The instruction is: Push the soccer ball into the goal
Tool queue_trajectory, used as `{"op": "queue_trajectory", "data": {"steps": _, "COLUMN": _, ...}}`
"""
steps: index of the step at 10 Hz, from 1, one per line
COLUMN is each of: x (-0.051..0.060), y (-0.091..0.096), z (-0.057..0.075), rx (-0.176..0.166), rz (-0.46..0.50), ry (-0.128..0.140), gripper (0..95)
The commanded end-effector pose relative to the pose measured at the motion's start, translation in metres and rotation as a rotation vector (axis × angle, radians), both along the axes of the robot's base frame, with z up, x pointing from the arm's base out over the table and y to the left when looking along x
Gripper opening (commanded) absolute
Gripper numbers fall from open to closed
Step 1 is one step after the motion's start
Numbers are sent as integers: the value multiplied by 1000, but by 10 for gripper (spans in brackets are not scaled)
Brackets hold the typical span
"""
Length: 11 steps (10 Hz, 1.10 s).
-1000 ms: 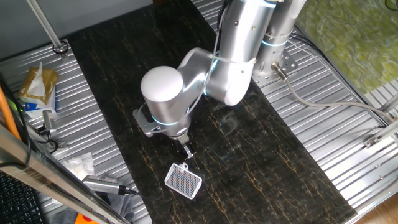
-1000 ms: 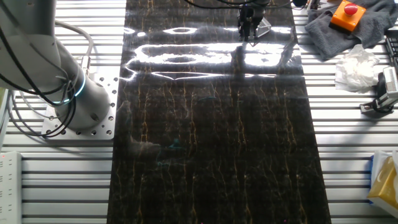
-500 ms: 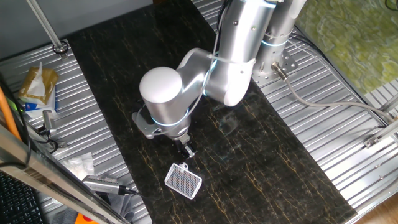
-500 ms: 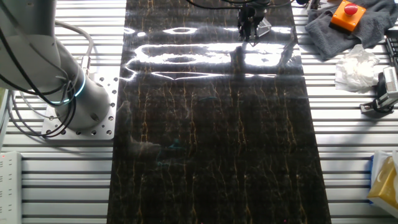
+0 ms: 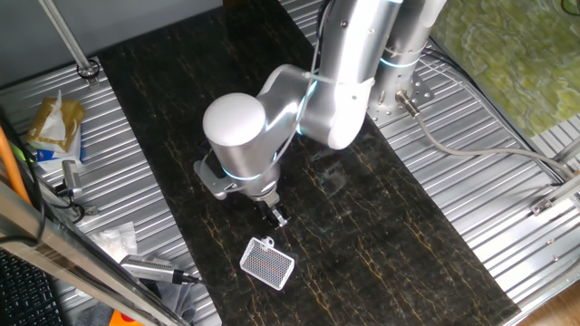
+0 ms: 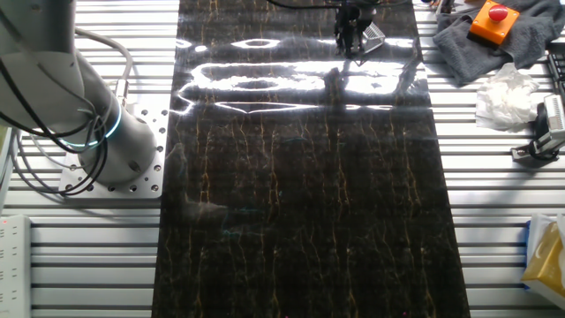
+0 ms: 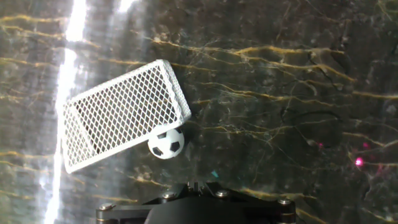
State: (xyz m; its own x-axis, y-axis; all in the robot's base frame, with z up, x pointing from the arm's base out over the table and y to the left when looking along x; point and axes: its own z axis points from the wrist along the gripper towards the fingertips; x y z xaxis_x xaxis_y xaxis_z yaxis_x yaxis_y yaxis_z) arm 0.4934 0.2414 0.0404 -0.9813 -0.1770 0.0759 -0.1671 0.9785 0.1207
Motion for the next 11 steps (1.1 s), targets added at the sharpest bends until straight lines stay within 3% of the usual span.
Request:
{"op": "queue_trajectory", "data": {"steps": 1, "x": 8, "y": 12, "z": -6, "rx": 14, "rz": -17, "ry": 2, "gripper": 0}}
{"op": "queue_trajectory", "data": {"steps": 5, "x": 13, "y": 24, "z": -12, "rx": 8, "rz": -28, "ry": -1, "gripper": 0}}
{"op": "queue_trajectory", "data": {"steps": 7, "x": 21, "y": 35, "z": -17, "rx": 11, "rz": -47, "ry": -12, "gripper": 0}}
{"op": "queue_trajectory", "data": {"steps": 9, "x": 35, "y": 42, "z": -12, "rx": 24, "rz": -54, "ry": -9, "gripper": 0}}
{"op": "queue_trajectory", "data": {"steps": 10, "x": 46, "y": 46, "z": -4, "rx": 21, "rz": -55, "ry": 8, "gripper": 0}}
{"op": "queue_trajectory", "data": {"steps": 11, "x": 45, "y": 47, "z": -2, "rx": 26, "rz": -52, "ry": 5, "gripper": 0}}
